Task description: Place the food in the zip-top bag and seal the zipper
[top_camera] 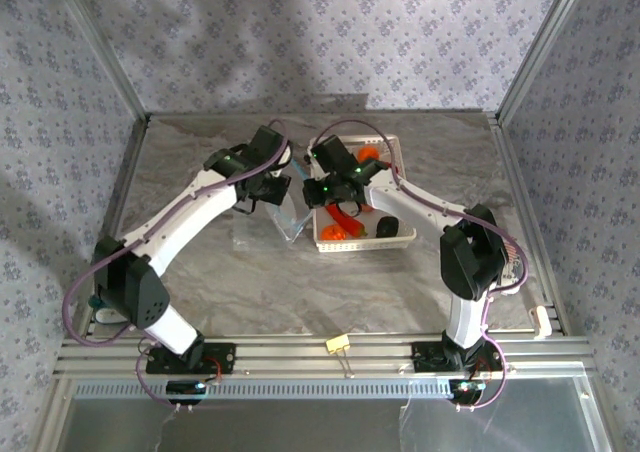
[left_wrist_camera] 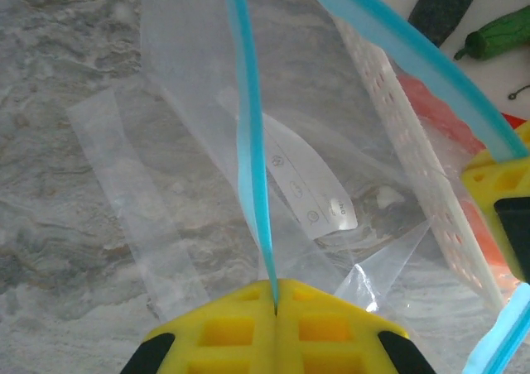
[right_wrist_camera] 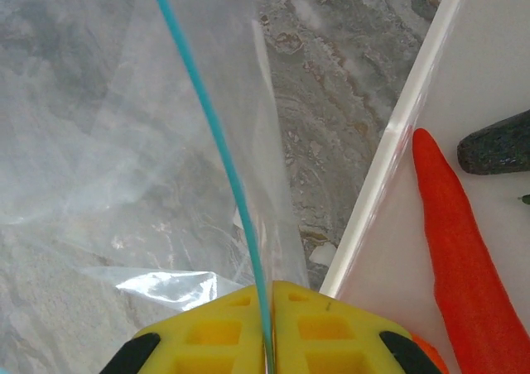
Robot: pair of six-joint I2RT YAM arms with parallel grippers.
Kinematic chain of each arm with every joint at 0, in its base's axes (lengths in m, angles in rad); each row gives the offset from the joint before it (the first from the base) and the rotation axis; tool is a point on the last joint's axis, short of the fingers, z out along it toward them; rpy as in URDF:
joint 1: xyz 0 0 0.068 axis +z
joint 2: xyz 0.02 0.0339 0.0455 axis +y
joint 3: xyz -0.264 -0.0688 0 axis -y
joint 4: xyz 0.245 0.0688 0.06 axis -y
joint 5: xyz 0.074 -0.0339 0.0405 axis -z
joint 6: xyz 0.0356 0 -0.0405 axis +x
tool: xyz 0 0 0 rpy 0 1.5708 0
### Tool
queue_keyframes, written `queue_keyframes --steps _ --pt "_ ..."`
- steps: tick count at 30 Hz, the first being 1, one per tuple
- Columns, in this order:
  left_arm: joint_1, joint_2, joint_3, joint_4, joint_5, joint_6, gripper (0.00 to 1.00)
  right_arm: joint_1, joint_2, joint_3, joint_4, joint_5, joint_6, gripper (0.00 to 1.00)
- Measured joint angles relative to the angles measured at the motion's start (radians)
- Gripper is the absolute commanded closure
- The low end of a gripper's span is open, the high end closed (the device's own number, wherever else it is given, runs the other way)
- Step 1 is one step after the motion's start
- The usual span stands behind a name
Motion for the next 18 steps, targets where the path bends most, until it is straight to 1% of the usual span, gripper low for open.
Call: queue_keyframes --steps 4,6,9,14,16,18 --pt "0.023 0.083 0.073 0.024 0.042 0.007 1.00 -0.020 0.000 0.000 0.011 -0.003 0.000 0.81" --pt "0.031 0.119 0.103 0.037 0.055 0.011 1.00 -0.032 0.000 0.000 0.018 -0.004 0.000 0.76" --pt "0.033 0.165 0.147 0.038 0.072 0.014 1.00 -0.047 0.000 0.000 0.023 -0.006 -0.001 0.65" --pt "0.033 0.206 0.201 0.037 0.082 0.023 1.00 -0.059 -0.011 -0.014 0.034 0.001 -0.007 0.38" --pt "0.033 0.207 0.208 0.037 0.083 0.026 1.00 -0.061 -0.045 -0.048 0.044 0.011 -0.014 0.33" --pt "0.034 0.207 0.209 0.038 0.086 0.026 1.00 -0.066 -0.090 -0.084 0.043 0.024 -0.018 0.32"
